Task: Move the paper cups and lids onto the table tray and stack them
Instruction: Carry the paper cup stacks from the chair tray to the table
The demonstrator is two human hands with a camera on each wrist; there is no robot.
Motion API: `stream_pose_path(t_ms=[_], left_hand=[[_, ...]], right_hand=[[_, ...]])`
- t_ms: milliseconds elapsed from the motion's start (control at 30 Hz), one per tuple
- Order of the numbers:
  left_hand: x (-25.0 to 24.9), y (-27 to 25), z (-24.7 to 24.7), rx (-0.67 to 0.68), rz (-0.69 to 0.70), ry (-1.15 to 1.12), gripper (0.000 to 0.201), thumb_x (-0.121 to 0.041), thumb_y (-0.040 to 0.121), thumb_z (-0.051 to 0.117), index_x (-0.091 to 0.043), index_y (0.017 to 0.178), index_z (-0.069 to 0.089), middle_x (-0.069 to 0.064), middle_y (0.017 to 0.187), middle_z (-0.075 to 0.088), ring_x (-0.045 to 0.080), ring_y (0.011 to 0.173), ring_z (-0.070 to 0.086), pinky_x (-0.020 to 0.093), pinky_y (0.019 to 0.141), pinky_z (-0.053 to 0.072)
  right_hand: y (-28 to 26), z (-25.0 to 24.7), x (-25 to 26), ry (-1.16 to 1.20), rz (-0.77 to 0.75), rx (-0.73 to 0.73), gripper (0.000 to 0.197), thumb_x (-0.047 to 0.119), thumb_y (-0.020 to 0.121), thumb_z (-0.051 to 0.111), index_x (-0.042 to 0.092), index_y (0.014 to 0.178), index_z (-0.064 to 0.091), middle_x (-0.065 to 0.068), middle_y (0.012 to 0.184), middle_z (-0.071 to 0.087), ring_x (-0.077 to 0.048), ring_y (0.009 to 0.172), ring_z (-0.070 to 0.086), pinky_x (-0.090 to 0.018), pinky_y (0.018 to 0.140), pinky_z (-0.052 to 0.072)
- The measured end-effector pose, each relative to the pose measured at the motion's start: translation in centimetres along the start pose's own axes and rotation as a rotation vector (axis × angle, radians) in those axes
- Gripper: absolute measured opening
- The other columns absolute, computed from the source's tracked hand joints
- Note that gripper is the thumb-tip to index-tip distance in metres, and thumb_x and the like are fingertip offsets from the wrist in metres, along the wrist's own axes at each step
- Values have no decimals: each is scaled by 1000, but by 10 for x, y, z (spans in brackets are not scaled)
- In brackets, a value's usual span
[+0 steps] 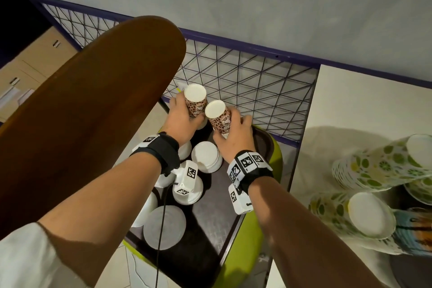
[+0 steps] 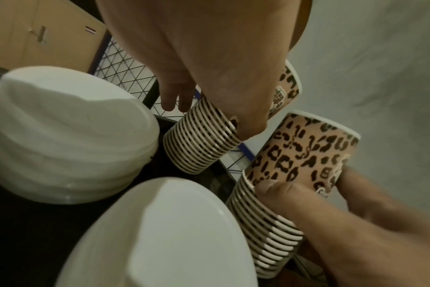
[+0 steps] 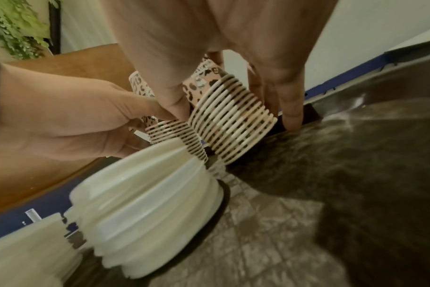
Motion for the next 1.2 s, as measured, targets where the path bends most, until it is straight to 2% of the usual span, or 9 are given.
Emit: stream_pose_path(t_ms=[133, 267, 433, 667, 800, 967, 1033, 1133, 1200], left_hand=[[-15, 2, 6, 63, 61, 32, 82, -22, 85, 79, -13, 151, 31, 14, 142, 34, 34, 131, 47, 41, 113, 40], [-18, 6, 12, 65, 42, 26, 83, -25, 81, 79, -17, 150, 33, 16, 141, 33, 37, 131, 46, 42, 116, 39], [-18, 8, 17, 47, 6, 14, 83, -44, 71, 72, -30, 145, 36, 14, 134, 34, 38, 131, 38, 51, 115, 39], [-20, 9, 21, 4, 21, -18, 76, -40, 76, 77, -36, 141, 38, 11, 131, 35, 35, 130, 37, 52, 114, 39], [-29, -2, 4, -57, 16, -113, 76, -33, 80, 80, -28, 144, 39, 12, 135, 37, 31, 131, 39, 44, 113, 39], [-53, -30, -31, -85, 85, -259, 76, -31, 84, 79, -23, 146, 35, 5, 141, 49, 19, 130, 48, 39, 111, 43], [-69, -52, -48, -73, 96, -343, 73, -28, 88, 78, -26, 145, 32, -2, 140, 53, 14, 126, 55, 40, 107, 49], [-91, -95, -72, -55, 104, -376, 74, -23, 92, 75, -27, 148, 27, -5, 143, 53, 11, 128, 56, 31, 106, 46], [-100, -127, -83, -43, 120, -399, 73, -20, 92, 75, -30, 146, 27, -6, 142, 54, 5, 124, 57, 29, 106, 45]], right_hand=[[-2, -12, -7, 25, 65, -62, 73, 37, 82, 73, 26, 144, 35, -13, 126, 38, -37, 108, 54, -45, 93, 52], [-4, -18, -14, 73, 101, -106, 73, 37, 81, 74, 25, 143, 37, -13, 125, 41, -34, 109, 54, -37, 92, 48], [-10, -19, -15, 102, 111, -136, 72, 35, 81, 76, 22, 141, 38, -12, 124, 42, -33, 109, 53, -33, 91, 45], [-12, -24, -17, 143, 146, -166, 74, 32, 80, 77, 19, 142, 39, -12, 128, 44, -29, 112, 52, -24, 89, 37], [-19, -38, -4, 220, 142, -265, 73, 31, 79, 79, 16, 140, 42, -11, 129, 49, -25, 113, 52, -20, 87, 33], [-43, -64, 30, 401, 167, -329, 67, 37, 81, 76, 25, 135, 39, -1, 123, 60, -18, 108, 60, -27, 87, 47], [-64, -80, 47, 457, 161, -335, 66, 36, 81, 77, 28, 134, 37, 2, 124, 60, -13, 108, 59, -21, 87, 46], [-105, -104, 68, 545, 127, -315, 65, 30, 81, 78, 29, 132, 38, 6, 124, 61, -4, 108, 61, -1, 81, 43], [-137, -121, 76, 556, 113, -283, 67, 31, 81, 79, 26, 134, 38, 8, 125, 62, 0, 110, 61, 0, 84, 43]])
Point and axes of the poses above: each hand's wrist, its own y-axis towards the middle knuckle, its own z-axis out of the palm, x = y × z, the point moved 3 cm from there along y, towards the middle knuckle
